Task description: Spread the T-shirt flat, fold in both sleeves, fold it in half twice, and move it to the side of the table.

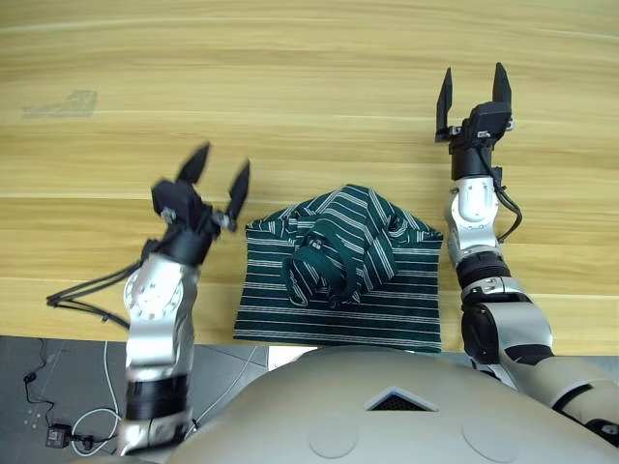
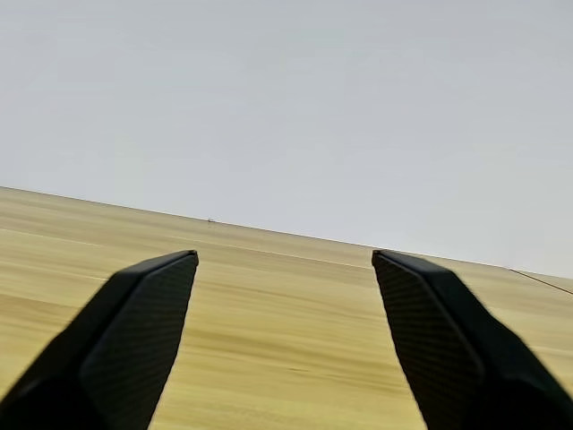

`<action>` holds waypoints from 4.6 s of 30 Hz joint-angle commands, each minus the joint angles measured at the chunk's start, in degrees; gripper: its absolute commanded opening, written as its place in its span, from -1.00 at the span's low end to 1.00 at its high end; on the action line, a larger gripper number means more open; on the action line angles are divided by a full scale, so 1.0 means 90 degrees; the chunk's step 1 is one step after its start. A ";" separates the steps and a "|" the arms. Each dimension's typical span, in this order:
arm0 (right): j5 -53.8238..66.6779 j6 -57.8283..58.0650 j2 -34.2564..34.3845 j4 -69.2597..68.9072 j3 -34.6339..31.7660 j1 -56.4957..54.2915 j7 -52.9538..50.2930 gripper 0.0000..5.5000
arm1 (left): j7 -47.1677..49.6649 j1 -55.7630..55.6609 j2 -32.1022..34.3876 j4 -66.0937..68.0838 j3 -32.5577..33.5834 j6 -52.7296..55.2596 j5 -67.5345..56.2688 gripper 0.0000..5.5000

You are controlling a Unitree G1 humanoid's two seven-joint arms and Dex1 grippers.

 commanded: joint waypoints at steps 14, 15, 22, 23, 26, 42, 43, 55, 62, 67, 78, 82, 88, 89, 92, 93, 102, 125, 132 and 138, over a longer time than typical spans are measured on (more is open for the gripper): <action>-0.0069 0.0133 0.0119 -0.0212 0.0110 -0.0018 -0.0044 0.32 | -0.1710 0.1030 0.0679 0.0712 -0.0778 -0.0262 0.0474 0.05; -0.0069 0.0138 0.0119 -0.0211 0.0113 -0.0019 -0.0046 0.32 | -0.1663 0.0986 0.0668 0.0756 -0.0769 -0.0282 0.0531 0.05; -0.0073 0.0158 0.0119 -0.0200 0.0137 -0.0020 -0.0045 0.32 | -0.1558 0.0848 0.0594 0.0816 -0.0757 -0.0287 0.0464 0.05; -0.0074 0.0160 0.0118 -0.0201 0.0140 -0.0019 -0.0043 0.32 | -0.1569 0.0854 0.0595 0.0798 -0.0731 -0.0295 0.0418 0.05; -0.0076 0.0166 0.0113 -0.0250 0.0144 0.0019 -0.0046 0.32 | -0.1685 0.0906 0.0625 0.0654 -0.0622 -0.0355 0.0194 0.05; -0.0091 0.0173 0.0105 -0.0252 0.0189 0.0026 -0.0074 0.32 | -0.1732 0.0600 0.0506 0.1406 -0.0904 -0.0383 0.0407 0.05; -0.0093 0.0174 0.0108 -0.0246 0.0194 0.0020 -0.0074 0.32 | -0.1849 0.0666 0.0532 0.1316 -0.0887 -0.0387 0.0247 0.05; -0.0147 0.0198 0.0121 -0.0242 0.0194 0.0020 -0.0074 0.30 | -0.2084 0.0698 0.0493 0.1219 -0.0754 -0.0546 0.0029 -0.71; -0.0166 0.0200 0.0133 -0.0140 0.0192 -0.0046 -0.0091 0.30 | -0.1980 0.0527 0.0452 0.1319 -0.0785 -0.0577 0.0166 -1.00; -0.0130 0.0180 0.0100 0.0016 0.0149 -0.0143 -0.0083 0.30 | -0.1606 -0.0258 0.0115 0.1295 -0.0994 -0.0365 0.0290 -1.00; 0.1448 0.0921 -0.0613 -0.4896 0.1796 0.3334 0.2508 0.30 | -0.1433 -0.0886 -0.0050 0.0942 -0.1261 0.0280 0.0194 -1.00; 0.1987 0.1556 -0.1614 -0.6182 0.2270 0.4508 0.3611 0.30 | -0.1161 -0.0850 0.0078 0.0431 -0.1019 0.0400 0.0307 -1.00; 0.1467 0.1750 -0.1631 -0.6371 0.2580 0.5154 0.3685 0.30 | -0.0315 -0.1250 -0.0139 0.0100 -0.0586 0.0833 0.0313 -1.00; 0.1358 0.1728 -0.1612 -0.6347 0.2668 0.5206 0.3692 0.30 | -0.0283 -0.1258 -0.0142 0.0080 -0.0603 0.0854 0.0335 -1.00; 0.1057 0.1715 -0.1491 -0.6237 0.2835 0.5228 0.3603 0.30 | -0.0225 -0.1242 -0.0150 0.0125 -0.0698 0.0888 0.0417 -1.00; 0.0977 0.1748 -0.1416 -0.6201 0.2904 0.5229 0.3560 0.30 | -0.0215 -0.1255 -0.0158 0.0204 -0.0733 0.0889 0.0450 -1.00; 0.0753 0.2059 -0.1223 -0.6241 0.3264 0.5122 0.3592 0.30 | -0.0130 -0.1342 -0.0257 0.0431 -0.0969 0.0869 0.0632 -1.00; 0.1361 0.4322 -0.1183 -0.7691 0.3568 0.5195 0.3646 0.30 | 0.0180 -0.2177 -0.0744 0.0901 -0.1743 0.0639 0.1392 -1.00; 0.1022 0.4614 -0.1296 -0.7615 0.3692 0.5203 0.3572 0.30 | 0.0238 -0.2314 -0.0931 0.0753 -0.1891 0.0649 0.1393 -1.00; 0.0624 0.4505 -0.1412 -0.7428 0.3704 0.5137 0.3517 0.30 | 0.0251 -0.2379 -0.1013 0.0478 -0.1978 0.0759 0.1307 -1.00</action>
